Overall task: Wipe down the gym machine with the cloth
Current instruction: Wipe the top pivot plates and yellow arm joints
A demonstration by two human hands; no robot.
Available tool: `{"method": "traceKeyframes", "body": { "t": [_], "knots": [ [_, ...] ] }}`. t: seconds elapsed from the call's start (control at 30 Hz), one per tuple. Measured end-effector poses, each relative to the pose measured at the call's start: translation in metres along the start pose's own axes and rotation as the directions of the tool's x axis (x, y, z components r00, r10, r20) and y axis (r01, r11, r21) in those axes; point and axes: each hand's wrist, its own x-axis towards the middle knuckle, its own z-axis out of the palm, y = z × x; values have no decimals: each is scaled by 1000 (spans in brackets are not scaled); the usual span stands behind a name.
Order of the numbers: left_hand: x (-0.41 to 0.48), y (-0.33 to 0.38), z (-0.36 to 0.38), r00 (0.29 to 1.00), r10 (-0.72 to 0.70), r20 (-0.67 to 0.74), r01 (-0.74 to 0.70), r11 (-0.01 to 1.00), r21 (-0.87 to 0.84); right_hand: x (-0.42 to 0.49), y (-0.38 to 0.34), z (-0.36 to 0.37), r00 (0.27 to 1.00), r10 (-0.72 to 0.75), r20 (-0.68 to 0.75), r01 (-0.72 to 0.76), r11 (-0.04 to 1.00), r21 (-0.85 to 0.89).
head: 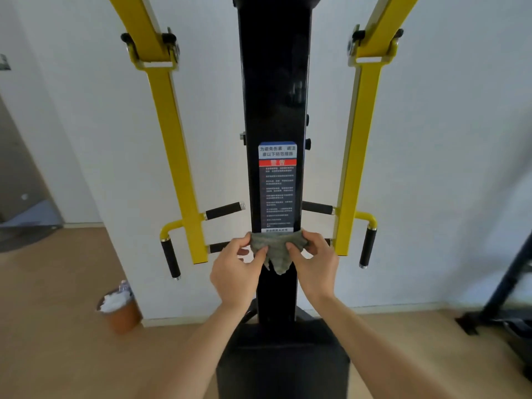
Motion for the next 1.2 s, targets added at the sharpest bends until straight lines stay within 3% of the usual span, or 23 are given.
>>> {"method": "traceKeyframes", "body": {
  "t": [0.27, 0.47, 0.6, 0.73, 0.93, 1.1, 1.2],
  "knots": [
    [-36, -30, 4, 967, -169, 192, 130, 971, 199, -26, 43, -1, 979, 191, 76, -176, 970, -169],
    [-39, -37, 4, 882, -340, 327, 210, 904, 372, -21, 55, -5, 930, 329, 166, -232, 873, -428],
    [-35, -40, 3, 816, -411, 406, 248, 884, 395, -21, 55, -6, 909, 367, 199, -234, 842, -486],
    [-31, -26, -5, 875, -315, 368, 177, 915, 362, -17, 37, -12, 943, 268, 196, -156, 880, -449],
    [14, 34, -22, 980, -125, 152, 112, 989, 94, 25, -43, -20, 993, 43, 106, -9, 953, -303],
    [64, 90, -42, 999, 40, -14, -41, 999, -29, 59, -125, -32, 991, -134, 8, 133, 968, -215],
    [84, 128, -62, 991, 132, -12, -132, 987, -93, 64, -165, -43, 974, -223, -50, 214, 968, -134]
  ]
}}
